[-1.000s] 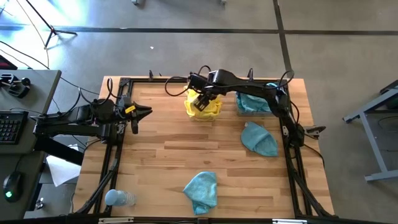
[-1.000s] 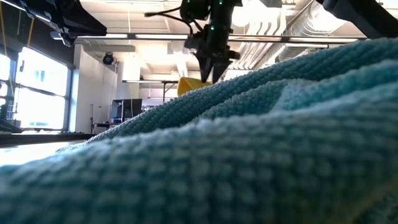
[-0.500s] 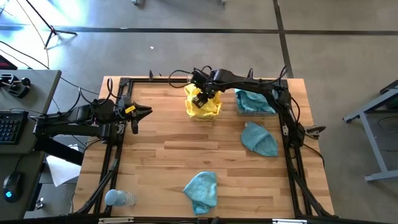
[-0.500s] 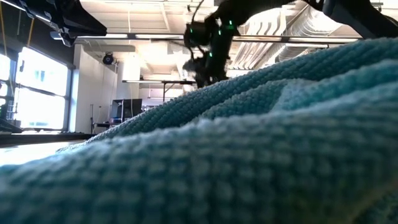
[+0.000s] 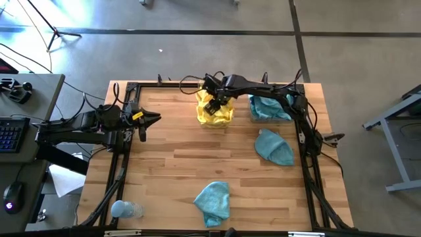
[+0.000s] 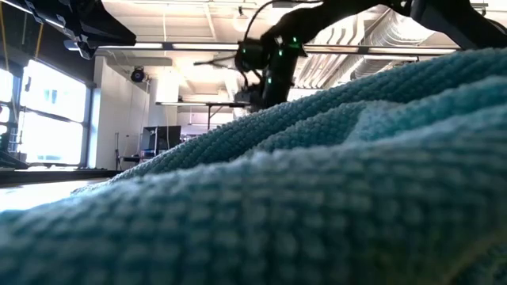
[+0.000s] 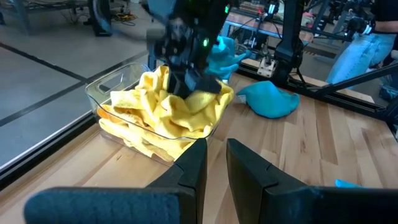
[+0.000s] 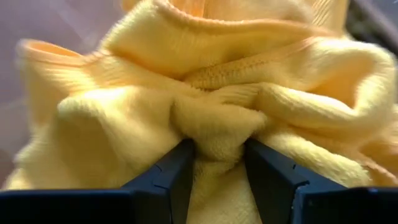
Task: Sort microfiber towel by color & place in baskets
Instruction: Put the yellow towel into the left transparent bin, then put the blue towel into the right transparent bin
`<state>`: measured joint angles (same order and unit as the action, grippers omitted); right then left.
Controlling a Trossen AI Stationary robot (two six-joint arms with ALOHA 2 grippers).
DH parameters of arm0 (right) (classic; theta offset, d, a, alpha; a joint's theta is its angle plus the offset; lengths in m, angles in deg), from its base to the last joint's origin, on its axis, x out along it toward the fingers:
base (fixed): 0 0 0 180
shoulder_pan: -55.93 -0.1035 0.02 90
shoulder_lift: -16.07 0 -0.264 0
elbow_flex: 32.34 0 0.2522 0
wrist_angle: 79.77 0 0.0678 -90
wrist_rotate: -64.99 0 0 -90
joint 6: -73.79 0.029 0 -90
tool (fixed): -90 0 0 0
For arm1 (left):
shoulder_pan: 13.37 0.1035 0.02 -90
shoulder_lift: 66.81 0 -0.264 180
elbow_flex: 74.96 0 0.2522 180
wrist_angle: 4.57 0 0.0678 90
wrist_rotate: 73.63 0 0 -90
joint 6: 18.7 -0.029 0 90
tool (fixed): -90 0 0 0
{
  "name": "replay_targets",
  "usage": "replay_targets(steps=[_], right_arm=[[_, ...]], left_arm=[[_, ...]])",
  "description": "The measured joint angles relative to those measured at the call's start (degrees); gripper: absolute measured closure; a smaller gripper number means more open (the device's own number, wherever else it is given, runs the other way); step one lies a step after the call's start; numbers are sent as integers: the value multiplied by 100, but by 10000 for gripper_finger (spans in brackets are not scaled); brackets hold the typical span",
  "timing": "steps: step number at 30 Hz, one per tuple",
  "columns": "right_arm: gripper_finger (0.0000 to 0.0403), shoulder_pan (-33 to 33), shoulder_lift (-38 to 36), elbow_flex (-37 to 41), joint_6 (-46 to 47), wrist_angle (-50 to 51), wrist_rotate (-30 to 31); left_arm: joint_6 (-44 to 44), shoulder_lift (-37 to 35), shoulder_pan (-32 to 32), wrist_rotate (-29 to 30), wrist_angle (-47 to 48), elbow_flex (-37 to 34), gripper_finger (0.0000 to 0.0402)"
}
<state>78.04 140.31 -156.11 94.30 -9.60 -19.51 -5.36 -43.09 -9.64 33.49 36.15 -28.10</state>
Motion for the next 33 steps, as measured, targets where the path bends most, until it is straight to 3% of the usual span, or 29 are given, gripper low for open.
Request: replay_targets(steps=[12,15,19,24,33], right_arm=[[265,-133,0,-1862,257,1643,14],[265,-322,-21,-2021,386,1903,201],[271,-769,-51,-2025,531,2153,661],[301,-1305,-123,-1800,1030,2639,1111],[386,-2570,-894,-277,2929,2538,1602]], left_arm=[[-8,-2,0,0,0,0,351],[-420,0,0,1,-22,0,351],[-1139,0,0,3,-20,0,351],[-1198,-1,0,3,-21,-1,351],[-1129,0,0,3,-22,-2,351]])
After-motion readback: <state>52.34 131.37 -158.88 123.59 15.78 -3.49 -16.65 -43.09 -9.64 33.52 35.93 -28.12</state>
